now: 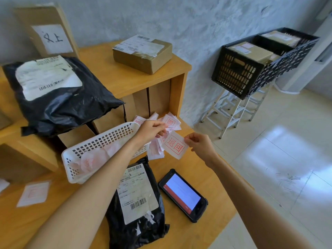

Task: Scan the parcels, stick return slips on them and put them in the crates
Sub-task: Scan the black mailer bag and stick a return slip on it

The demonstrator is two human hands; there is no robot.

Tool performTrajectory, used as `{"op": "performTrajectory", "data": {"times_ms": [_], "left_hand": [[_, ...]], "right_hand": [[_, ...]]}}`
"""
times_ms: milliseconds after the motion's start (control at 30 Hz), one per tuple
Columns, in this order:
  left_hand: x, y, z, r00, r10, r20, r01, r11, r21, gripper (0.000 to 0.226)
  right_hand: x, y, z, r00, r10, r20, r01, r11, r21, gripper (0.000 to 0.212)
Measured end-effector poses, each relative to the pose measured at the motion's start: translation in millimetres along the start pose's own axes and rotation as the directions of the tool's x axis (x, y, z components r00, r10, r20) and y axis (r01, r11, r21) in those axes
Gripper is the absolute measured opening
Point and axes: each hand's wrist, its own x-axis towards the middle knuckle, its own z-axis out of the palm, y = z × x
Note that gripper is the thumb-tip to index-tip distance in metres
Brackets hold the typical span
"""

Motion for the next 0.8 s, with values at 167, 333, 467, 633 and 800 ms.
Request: {"op": "performTrajectory", "data": {"times_ms": [167, 333, 467, 633, 800], "left_hand": [[-46, -18, -17, 0.993, -0.109, 0.043, 0.114, 0.982, -0.147, 0.025], [-83, -26, -21, 0.988, -0.152, 0.041, 0.157, 0.929, -0.335, 0.023], [-105, -31, -24, 0.974, -0.208, 0.085, 0.225, 0.899, -0.375, 0.017], [-121, -39, -28, 0.962, -0.264, 0.067, 0.268, 0.874, -0.404, 0.013], [-133, -40, -30, 0.957, -0.285, 0.058, 0.281, 0.854, -0.439, 0.006]], "right_hand": [[-3, -18, 4, 0.993, -0.046, 0.108, 0.048, 0.999, -0.017, 0.017], [-11, -30, 16, 0.955, -0.089, 0.284, 0.125, 0.986, -0.111, 0.016], [-19, -36, 25, 0.913, -0.089, 0.399, 0.165, 0.973, -0.161, 0.011], [-26, -42, 33, 0.879, -0.105, 0.464, 0.204, 0.965, -0.167, 0.008], [-29, -45, 38, 0.856, -0.123, 0.502, 0.244, 0.952, -0.183, 0.008]]}}
